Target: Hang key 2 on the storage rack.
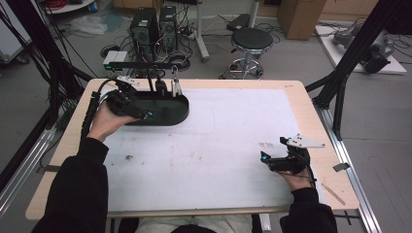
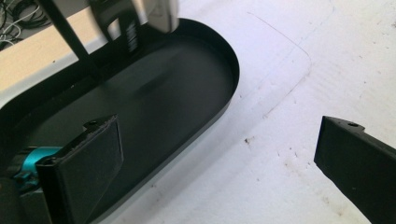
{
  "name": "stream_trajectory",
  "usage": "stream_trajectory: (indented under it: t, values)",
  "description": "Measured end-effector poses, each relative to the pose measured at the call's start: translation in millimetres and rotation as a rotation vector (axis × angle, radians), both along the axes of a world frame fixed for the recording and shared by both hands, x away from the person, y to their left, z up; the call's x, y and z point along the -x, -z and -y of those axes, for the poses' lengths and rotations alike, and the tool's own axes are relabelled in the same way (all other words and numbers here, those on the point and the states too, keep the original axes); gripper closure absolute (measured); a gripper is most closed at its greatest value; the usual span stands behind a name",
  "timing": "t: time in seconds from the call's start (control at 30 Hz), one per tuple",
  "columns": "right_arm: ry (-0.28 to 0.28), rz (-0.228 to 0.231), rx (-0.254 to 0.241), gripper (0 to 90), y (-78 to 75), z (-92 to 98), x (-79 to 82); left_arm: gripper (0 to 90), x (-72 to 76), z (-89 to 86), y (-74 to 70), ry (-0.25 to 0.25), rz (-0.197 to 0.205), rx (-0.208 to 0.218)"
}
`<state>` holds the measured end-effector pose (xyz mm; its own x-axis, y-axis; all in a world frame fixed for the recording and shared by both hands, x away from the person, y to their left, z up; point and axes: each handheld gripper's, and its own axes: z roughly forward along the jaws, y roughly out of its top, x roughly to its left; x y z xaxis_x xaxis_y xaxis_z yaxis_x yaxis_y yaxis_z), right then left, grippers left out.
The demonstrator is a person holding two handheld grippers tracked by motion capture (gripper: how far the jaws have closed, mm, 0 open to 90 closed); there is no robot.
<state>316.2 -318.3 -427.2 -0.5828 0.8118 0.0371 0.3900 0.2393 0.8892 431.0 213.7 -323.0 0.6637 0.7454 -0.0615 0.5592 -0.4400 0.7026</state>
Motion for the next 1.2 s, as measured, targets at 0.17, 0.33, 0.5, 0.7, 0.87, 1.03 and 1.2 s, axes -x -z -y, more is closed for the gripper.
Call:
stream_trajectory:
  t: [0.17,0.33,0.5,0.7,0.87,1.03,1.2]
  values:
    - [0.001,0.002,0.005,0.7,0.7,0.4,-0.2,1.7,7.6,-9.9,6.2,-0.022,0.004,0.019]
    - [0.0,0.001,0.009,0.7,1.5,0.1,0.1,1.7,15.8,-21.0,11.4,-0.029,0.007,0.044]
    - [0.0,-0.006,0.015,0.7,2.7,-0.2,0.0,1.7,23.2,-30.1,17.4,-0.047,0.006,0.051]
    - [0.002,-0.01,0.017,0.7,3.0,0.6,0.4,1.7,41.2,-39.4,27.0,-0.052,0.018,0.072]
    - [0.001,-0.01,0.016,0.7,3.9,1.1,-0.1,1.7,54.3,-47.6,36.3,-0.083,0.045,0.057]
    - [-0.005,-0.014,0.013,0.7,4.2,0.5,-0.3,1.7,62.6,-54.1,44.3,-0.095,0.064,0.079]
    - [-0.01,-0.013,0.016,0.7,4.5,0.3,-0.2,1.7,69.4,-60.4,50.9,-0.088,0.053,0.097]
